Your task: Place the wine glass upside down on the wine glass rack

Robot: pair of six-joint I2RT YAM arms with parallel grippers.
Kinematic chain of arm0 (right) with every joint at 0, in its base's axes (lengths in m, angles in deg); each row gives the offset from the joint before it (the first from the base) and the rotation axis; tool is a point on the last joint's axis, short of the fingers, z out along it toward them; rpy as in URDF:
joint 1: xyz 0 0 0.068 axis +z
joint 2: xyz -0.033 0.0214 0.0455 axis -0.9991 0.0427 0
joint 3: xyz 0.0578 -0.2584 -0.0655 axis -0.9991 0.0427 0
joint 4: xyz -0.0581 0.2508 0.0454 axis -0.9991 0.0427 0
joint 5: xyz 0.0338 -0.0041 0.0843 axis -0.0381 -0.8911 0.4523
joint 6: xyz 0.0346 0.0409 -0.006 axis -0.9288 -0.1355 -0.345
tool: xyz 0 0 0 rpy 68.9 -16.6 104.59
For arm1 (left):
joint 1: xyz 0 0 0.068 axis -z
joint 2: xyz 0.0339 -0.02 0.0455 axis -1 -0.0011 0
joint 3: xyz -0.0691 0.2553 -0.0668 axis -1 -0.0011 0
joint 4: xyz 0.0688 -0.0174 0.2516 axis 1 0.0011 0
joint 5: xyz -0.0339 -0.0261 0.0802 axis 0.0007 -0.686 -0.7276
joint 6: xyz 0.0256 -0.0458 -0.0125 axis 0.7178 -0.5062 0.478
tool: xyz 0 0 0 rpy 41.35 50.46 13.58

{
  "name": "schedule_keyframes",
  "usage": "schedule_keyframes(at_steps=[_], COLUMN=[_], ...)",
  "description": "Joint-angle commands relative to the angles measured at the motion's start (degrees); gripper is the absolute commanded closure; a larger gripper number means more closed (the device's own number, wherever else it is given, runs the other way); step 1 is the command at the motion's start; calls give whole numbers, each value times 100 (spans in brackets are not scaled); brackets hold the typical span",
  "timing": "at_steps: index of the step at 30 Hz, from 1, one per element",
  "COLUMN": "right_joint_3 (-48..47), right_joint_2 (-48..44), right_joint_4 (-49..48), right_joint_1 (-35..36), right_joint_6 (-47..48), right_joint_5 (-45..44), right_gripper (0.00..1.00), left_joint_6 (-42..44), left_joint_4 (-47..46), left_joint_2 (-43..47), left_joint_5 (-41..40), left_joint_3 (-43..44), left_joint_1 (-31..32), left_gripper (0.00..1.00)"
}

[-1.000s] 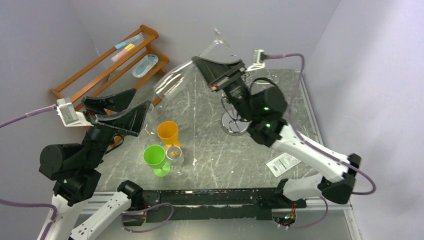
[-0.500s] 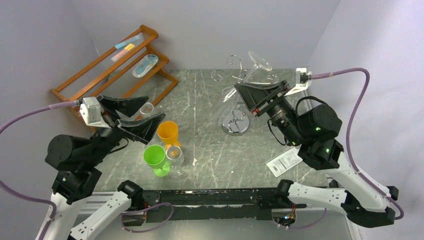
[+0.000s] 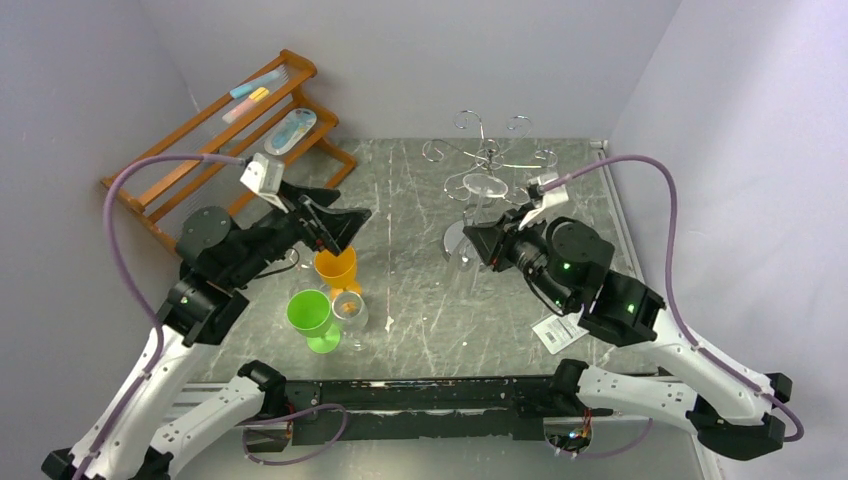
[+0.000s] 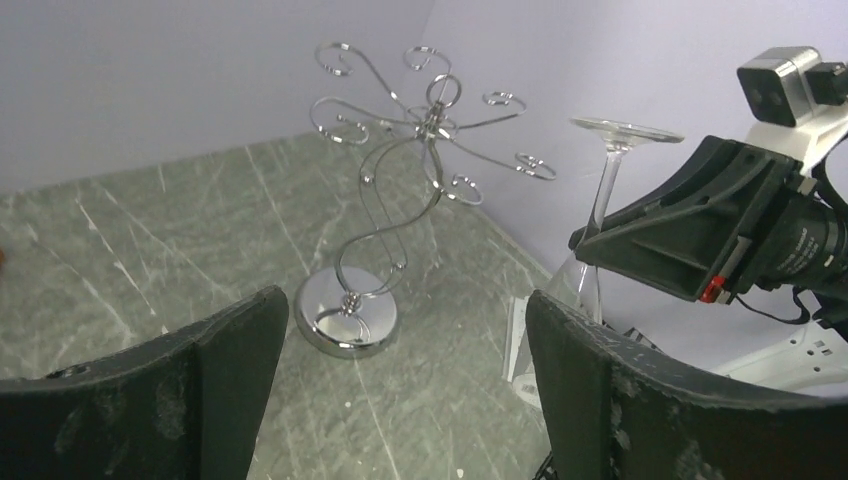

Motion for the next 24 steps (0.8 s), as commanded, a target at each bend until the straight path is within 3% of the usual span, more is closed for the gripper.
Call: schedule_keyframes(at_steps=[1, 13, 24], right_joint_3=[416, 1287, 980], right_joint_2=[-183, 115, 707], right_joint_4=[-336, -1631, -966], right_joint_1=[-11, -12, -10], right_joint_6=[303, 445, -1021], right_joint_5=[-456, -1525, -2304], right_gripper=[100, 100, 100], left_joint_6=[-318, -552, -1037], left_joint_4=[-134, -95, -555], left_joint_2=[-159, -563, -560], left_joint_5=[169, 364, 562], left_joint_3=[-189, -165, -679], left_joint_1=[13, 10, 8], left_gripper=[7, 3, 3])
